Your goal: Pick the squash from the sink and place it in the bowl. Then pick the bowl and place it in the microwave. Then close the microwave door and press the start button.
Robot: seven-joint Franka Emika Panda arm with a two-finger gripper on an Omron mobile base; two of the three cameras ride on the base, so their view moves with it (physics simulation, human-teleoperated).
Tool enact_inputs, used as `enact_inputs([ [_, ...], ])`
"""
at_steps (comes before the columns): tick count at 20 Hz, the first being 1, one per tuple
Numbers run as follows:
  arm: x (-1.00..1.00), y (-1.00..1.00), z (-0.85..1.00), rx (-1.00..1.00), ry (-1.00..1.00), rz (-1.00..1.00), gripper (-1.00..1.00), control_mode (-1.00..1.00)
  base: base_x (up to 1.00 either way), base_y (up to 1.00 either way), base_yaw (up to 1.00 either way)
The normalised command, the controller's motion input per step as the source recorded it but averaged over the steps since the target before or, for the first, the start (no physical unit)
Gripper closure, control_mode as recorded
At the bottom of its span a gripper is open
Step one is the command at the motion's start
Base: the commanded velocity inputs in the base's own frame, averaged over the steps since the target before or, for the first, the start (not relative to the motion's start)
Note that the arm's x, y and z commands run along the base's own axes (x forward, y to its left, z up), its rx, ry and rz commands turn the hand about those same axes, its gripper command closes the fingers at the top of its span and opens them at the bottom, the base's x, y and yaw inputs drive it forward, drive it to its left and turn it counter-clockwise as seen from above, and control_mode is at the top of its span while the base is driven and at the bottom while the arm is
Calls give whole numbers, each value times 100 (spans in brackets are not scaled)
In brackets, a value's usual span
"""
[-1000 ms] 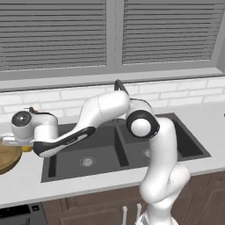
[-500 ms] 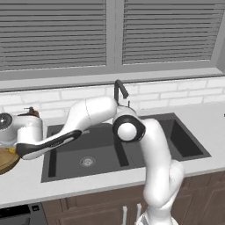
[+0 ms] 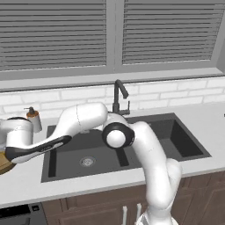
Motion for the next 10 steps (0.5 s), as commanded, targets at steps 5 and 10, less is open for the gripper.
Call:
enact_inputs([
  [5,16,7,-26,0,7,-1,100,-100,0,0,0],
  [10,11,3,-27,0,8,0,100,-100,0,0,0],
])
